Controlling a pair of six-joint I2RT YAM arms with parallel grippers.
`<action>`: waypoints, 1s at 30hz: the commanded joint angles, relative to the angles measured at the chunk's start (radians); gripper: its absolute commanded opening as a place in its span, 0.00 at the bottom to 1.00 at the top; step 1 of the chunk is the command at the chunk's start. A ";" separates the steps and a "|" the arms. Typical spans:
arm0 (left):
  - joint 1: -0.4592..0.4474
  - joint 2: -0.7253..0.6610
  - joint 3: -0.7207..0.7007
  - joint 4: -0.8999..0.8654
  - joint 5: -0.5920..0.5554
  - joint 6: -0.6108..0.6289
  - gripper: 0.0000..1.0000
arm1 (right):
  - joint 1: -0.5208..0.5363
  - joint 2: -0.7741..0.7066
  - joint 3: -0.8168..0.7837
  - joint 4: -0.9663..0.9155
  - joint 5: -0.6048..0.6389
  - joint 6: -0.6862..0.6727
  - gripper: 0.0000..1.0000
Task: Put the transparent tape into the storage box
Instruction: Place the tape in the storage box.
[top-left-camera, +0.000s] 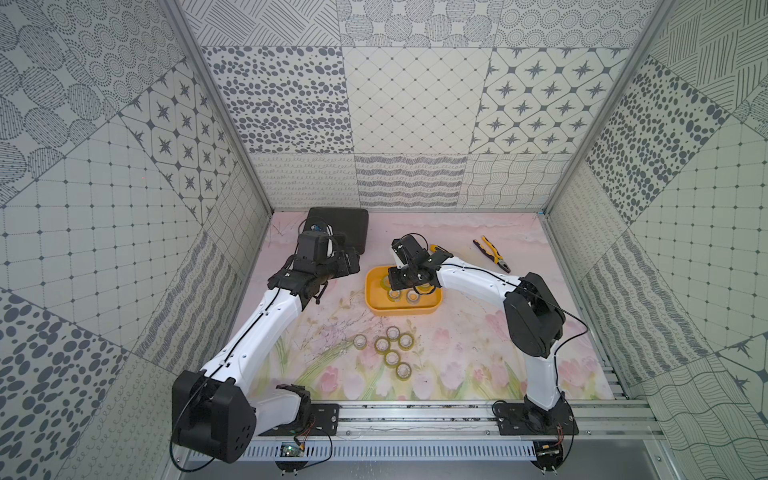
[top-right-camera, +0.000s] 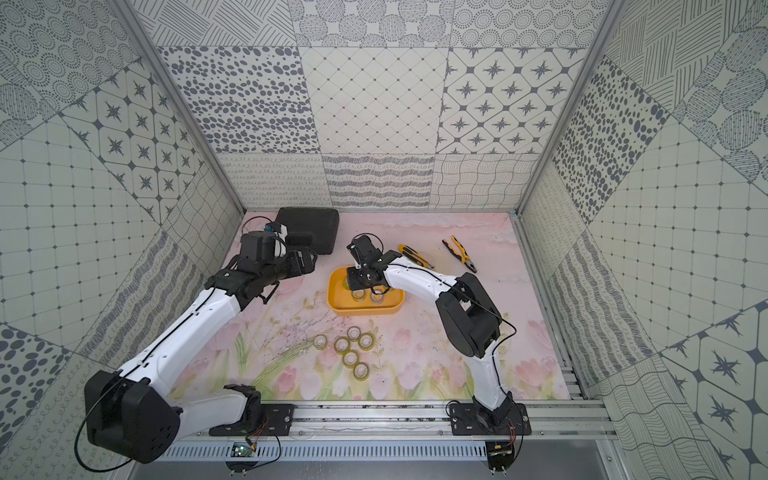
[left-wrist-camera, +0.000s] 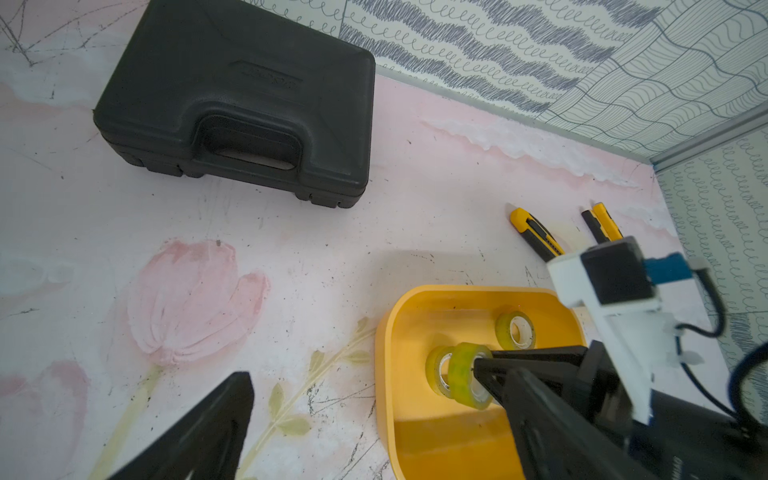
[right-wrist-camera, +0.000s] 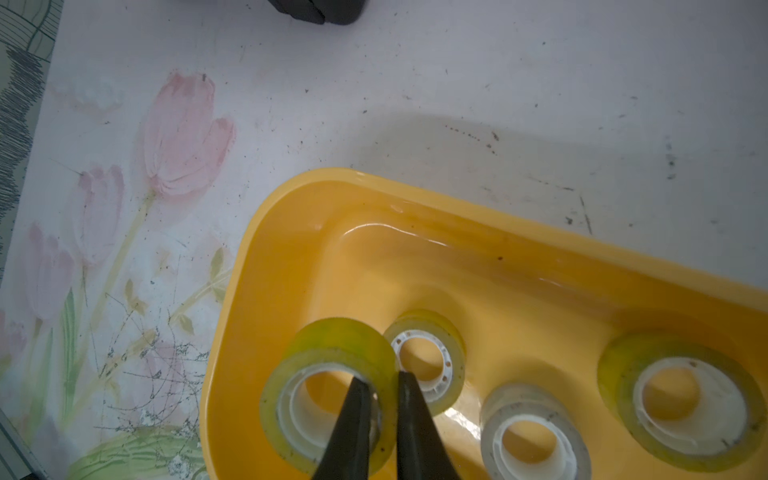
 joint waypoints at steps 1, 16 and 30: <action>-0.002 -0.006 0.000 0.031 0.023 -0.010 0.99 | 0.004 0.064 0.070 0.000 0.015 -0.010 0.07; -0.001 -0.009 0.000 0.033 0.046 -0.021 0.99 | 0.004 0.102 0.111 -0.007 0.004 0.002 0.46; -0.005 0.008 0.001 0.050 0.124 -0.034 0.99 | 0.012 -0.454 -0.363 0.060 0.057 0.009 0.49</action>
